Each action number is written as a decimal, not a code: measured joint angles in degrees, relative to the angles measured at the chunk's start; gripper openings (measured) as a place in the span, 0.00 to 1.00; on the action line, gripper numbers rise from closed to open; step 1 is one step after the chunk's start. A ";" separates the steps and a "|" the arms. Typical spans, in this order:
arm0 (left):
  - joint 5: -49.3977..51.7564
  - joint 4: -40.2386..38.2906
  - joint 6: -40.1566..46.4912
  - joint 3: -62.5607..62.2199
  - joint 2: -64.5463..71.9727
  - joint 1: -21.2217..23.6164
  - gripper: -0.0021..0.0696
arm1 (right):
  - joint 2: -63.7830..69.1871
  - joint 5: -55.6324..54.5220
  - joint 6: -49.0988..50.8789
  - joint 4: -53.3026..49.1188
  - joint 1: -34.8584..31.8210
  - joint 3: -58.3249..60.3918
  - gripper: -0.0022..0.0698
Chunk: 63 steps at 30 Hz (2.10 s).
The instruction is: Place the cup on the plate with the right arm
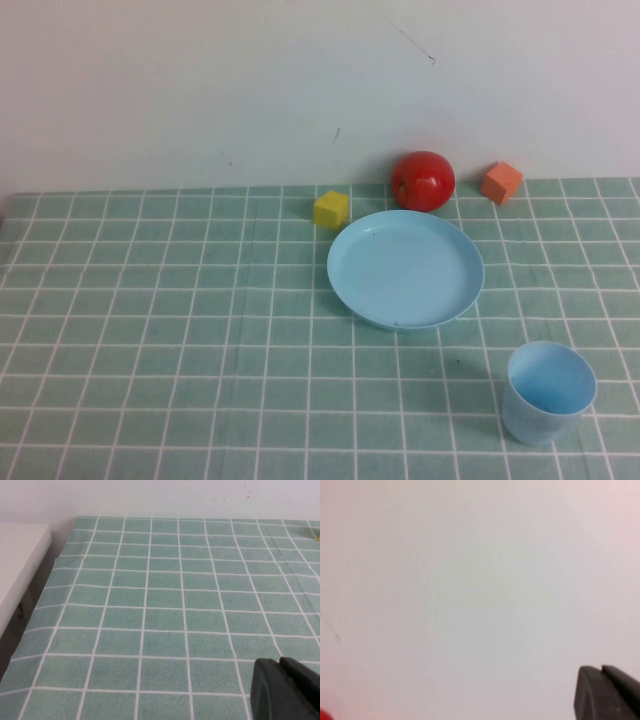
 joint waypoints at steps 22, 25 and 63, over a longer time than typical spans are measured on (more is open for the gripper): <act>0.00 0.00 0.00 0.00 0.00 0.03 0.03 | 0.00 -2.72 12.20 5.46 0.00 -18.15 0.03; 0.00 0.00 0.00 0.00 0.00 0.03 0.03 | 0.12 4.53 14.88 4.84 0.00 -26.03 0.03; 0.00 0.00 0.00 0.00 0.00 0.03 0.03 | 66.23 74.50 -39.09 36.95 0.00 -48.56 0.04</act>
